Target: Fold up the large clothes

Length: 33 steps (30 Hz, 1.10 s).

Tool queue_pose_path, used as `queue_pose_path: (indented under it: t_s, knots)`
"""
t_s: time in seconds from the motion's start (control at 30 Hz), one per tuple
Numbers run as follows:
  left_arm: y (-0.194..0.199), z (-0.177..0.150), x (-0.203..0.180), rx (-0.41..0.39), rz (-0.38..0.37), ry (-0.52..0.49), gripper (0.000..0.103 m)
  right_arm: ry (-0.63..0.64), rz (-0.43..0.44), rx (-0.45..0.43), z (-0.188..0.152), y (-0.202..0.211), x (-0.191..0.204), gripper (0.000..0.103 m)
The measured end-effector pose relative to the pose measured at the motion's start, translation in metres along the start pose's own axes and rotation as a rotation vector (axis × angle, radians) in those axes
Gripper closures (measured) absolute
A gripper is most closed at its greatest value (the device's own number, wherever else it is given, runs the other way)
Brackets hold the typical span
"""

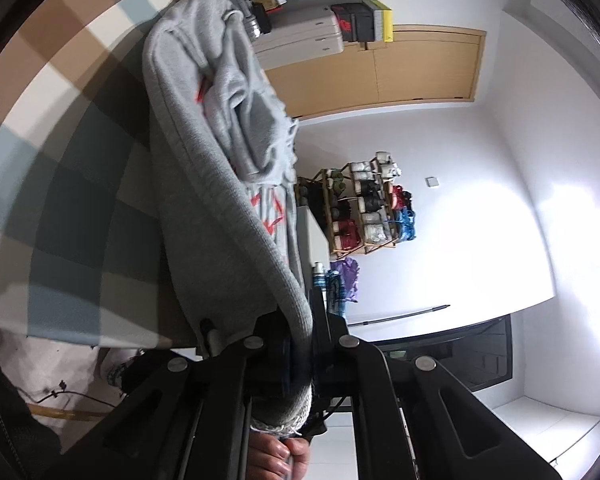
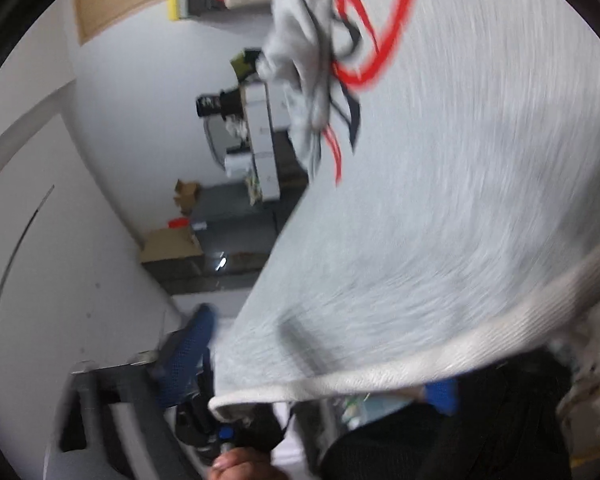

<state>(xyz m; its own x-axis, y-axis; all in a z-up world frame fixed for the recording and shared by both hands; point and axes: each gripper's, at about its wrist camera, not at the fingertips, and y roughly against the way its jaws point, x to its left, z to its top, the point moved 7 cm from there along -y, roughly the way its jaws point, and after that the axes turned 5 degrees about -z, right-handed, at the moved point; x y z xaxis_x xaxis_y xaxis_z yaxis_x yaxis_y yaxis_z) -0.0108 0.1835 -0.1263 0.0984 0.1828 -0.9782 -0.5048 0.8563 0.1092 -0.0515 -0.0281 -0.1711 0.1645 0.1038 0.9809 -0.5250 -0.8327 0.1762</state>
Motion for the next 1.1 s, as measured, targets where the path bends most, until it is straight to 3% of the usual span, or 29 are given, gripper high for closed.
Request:
queue_pose_path:
  t_s: [0.1,0.27,0.4,0.43,0.47,0.63,0.7,0.8,0.93,1.0,1.1]
  knots:
    - [0.0,0.003,-0.01,0.0,-0.014,-0.015,0.101,0.025,-0.045,-0.065,0.014,0.015,0.002,0.032]
    - [-0.005,0.011,-0.027,0.002,-0.009,-0.029,0.101,-0.032,-0.086,-0.209,0.042,0.052,-0.007,0.031]
    - [-0.014,0.019,-0.043,0.012,0.006,-0.056,0.101,-0.055,-0.086,-0.171,0.044,0.065,-0.006,0.027]
    - [-0.016,0.021,-0.046,0.014,0.007,-0.061,0.101,-0.05,-0.097,-0.156,0.041,0.075,-0.007,0.017]
    - [-0.017,0.022,-0.05,0.016,0.008,-0.07,0.101,-0.031,-0.118,-0.143,0.037,0.082,-0.005,0.012]
    - [-0.015,0.02,-0.048,0.023,0.019,-0.085,0.101,0.12,-0.199,-0.121,0.026,0.141,0.015,0.007]
    - [-0.013,0.017,-0.042,0.028,0.03,-0.078,0.101,0.184,-0.213,-0.164,0.03,0.172,0.032,0.007]
    - [-0.01,0.013,-0.034,0.028,0.04,-0.075,0.101,0.313,-0.218,-0.331,0.046,0.243,0.066,0.0]
    - [-0.012,0.008,-0.026,0.039,0.047,-0.074,0.101,0.464,-0.45,-0.513,0.069,0.297,0.071,0.0]
    - [-0.015,0.006,-0.027,0.046,0.051,-0.097,0.101,0.446,-0.561,-0.479,0.084,0.296,0.05,0.0]
    - [-0.019,0.005,-0.028,0.055,0.053,-0.128,0.101,0.371,-0.636,-0.429,0.103,0.284,0.015,0.0]
